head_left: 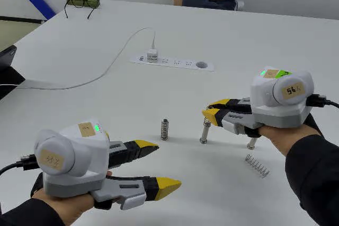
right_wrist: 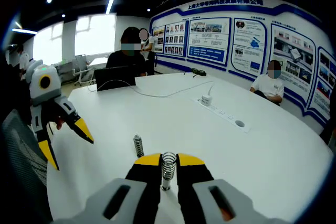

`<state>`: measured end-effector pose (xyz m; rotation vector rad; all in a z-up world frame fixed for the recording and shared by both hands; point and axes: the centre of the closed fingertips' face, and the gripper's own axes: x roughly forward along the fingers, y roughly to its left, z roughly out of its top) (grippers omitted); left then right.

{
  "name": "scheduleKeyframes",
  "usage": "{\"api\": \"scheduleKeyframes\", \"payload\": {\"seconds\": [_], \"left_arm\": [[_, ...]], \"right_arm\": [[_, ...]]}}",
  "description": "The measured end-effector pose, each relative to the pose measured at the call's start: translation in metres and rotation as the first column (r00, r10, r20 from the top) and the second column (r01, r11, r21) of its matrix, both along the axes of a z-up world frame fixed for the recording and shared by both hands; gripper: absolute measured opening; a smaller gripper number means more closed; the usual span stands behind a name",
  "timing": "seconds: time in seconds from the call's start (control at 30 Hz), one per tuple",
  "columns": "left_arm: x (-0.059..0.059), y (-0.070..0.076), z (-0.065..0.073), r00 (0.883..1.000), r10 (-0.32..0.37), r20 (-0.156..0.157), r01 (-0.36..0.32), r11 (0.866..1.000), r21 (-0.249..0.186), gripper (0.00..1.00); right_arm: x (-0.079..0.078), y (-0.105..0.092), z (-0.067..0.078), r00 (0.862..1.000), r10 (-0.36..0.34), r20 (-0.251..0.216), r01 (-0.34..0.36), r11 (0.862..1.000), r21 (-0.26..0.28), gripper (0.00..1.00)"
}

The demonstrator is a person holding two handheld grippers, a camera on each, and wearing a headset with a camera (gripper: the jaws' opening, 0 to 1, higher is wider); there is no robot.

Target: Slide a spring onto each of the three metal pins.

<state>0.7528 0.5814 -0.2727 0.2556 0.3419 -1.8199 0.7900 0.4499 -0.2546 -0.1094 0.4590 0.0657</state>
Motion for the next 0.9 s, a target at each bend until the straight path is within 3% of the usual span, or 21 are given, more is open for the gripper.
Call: {"api": "scheduleKeyframes", "payload": {"seconds": [0.9], "left_arm": [[0.001,0.000,-0.002,1.000,0.004,-0.002,-0.004,1.000,0.010,0.50]], "right_arm": [[-0.002,0.002,-0.032,0.998,-0.003,-0.059,0.003,1.000,-0.014,0.12]]}}
